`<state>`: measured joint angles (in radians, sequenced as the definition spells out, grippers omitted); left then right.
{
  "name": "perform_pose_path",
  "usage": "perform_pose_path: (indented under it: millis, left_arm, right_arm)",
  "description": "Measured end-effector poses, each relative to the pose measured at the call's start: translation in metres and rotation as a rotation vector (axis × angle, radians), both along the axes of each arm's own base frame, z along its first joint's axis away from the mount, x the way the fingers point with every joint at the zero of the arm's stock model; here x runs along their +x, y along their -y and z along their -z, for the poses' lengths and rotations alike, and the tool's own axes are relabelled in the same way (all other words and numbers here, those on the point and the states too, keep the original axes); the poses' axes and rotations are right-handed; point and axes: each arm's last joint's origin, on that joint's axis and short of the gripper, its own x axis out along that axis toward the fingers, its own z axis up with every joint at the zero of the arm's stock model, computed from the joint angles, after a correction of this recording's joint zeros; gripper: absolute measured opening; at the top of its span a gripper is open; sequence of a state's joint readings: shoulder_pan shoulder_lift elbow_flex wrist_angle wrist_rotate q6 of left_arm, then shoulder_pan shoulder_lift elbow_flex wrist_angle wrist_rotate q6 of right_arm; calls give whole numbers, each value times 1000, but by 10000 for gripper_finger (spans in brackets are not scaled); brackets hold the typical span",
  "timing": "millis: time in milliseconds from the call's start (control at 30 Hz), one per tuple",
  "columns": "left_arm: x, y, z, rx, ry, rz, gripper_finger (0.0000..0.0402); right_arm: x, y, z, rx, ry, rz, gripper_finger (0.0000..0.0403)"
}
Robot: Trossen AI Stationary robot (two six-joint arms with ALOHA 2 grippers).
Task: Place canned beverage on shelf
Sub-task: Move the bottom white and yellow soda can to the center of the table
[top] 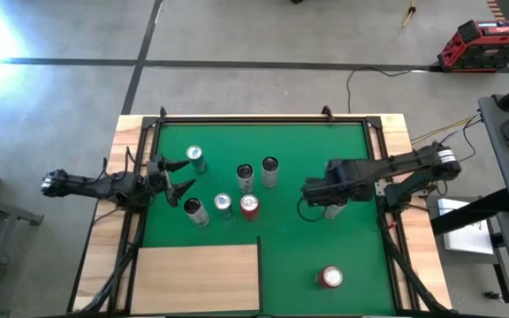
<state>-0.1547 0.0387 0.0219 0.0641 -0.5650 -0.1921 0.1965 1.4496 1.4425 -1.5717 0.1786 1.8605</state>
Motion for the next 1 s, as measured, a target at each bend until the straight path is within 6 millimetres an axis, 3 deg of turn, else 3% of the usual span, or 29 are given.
perform_pose_path:
  millis: [167, 467, 1000]
  left_arm:
    - [0, 0, 0, 0, 0, 0, 355]
    - [0, 0, 0, 0, 1, 0, 355]
    - [0, 0, 0, 0, 1, 0, 355]
  right_arm:
    - [-13, -8, 7, 24, -18, 27, 325]
    - [-16, -18, 21, 28, -41, 18, 325]
    - [-18, -15, 66, -52, -44, -20, 325]
